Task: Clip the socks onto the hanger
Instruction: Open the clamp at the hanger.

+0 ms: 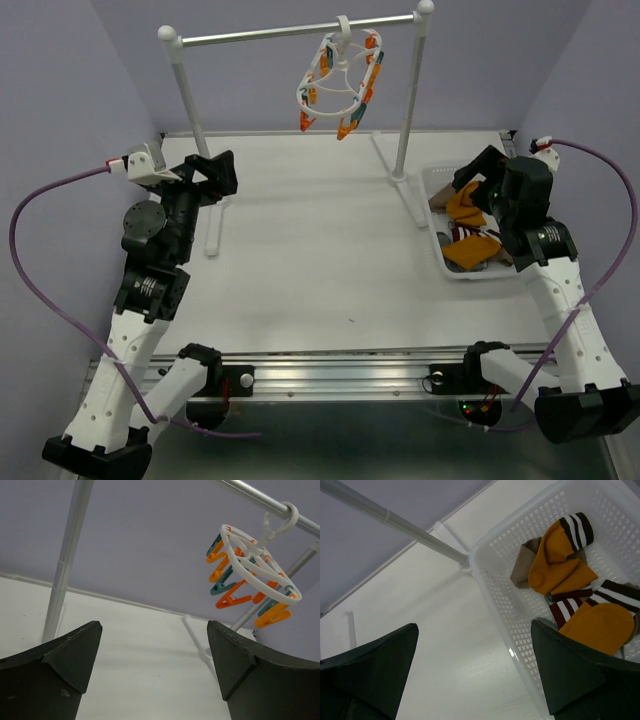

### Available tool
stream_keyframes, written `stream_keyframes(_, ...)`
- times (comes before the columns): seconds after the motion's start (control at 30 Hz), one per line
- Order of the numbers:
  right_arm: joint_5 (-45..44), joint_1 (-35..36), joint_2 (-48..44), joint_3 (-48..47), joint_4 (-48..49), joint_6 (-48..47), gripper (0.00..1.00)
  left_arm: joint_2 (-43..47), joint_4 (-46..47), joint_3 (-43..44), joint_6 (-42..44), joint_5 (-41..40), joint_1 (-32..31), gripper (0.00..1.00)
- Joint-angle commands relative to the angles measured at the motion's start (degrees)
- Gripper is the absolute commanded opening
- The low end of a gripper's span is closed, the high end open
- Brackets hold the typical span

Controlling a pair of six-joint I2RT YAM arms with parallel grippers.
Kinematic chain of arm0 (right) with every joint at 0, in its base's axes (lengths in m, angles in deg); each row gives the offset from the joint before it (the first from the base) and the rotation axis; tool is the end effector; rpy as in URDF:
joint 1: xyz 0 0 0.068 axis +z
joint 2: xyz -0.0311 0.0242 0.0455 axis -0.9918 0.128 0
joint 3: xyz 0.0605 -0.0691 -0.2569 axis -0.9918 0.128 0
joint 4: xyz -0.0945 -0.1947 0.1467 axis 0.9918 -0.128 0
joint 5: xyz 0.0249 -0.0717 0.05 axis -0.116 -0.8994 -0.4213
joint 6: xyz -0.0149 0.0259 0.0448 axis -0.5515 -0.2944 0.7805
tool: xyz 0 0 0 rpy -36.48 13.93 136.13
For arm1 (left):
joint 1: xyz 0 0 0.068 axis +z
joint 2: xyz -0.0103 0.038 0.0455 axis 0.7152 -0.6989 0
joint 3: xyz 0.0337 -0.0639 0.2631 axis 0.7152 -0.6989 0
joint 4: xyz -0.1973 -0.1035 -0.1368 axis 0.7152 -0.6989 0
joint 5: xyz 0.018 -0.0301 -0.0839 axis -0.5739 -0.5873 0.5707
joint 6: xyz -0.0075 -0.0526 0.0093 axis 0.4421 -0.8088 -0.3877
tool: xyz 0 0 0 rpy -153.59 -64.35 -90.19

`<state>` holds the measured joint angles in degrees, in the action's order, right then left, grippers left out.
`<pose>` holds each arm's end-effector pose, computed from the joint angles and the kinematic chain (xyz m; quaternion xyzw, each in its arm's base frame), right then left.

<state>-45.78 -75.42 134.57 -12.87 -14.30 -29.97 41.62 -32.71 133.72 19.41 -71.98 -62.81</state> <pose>0.2128 0.0176 0.3957 0.2689 0.7754 0.1008 0.5623 0.1498 -0.0396 0.4480 -0.0875 0.5845 -0.2089 0.7791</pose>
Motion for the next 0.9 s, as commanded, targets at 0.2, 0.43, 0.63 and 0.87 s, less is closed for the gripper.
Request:
stream_keyframes(0.2, 4.67, 0.16, 4.07, -5.63, 2.38, -8.32, 1.00, -3.71, 4.69, -0.34, 3.04, 4.08, 0.27, 0.99)
stream_keyframes(0.43, 26.65, 0.16, 13.90, -16.86, 3.96, -6.14, 1.00, -5.12, 6.97, -1.66, 3.92, 8.39, 0.27, 0.99)
stream_keyframes(0.63, 43.27, 0.16, 23.13, -25.58, 13.35, 3.44, 1.00, -7.05, 7.50, -0.87, 7.43, 15.94, 0.27, 0.99)
stream_keyframes(0.87, 49.08, 3.14, 31.31, -35.25, 22.68, 10.65, 0.97, -10.39, 9.17, -0.25, 10.78, 23.25, 0.27, 0.99)
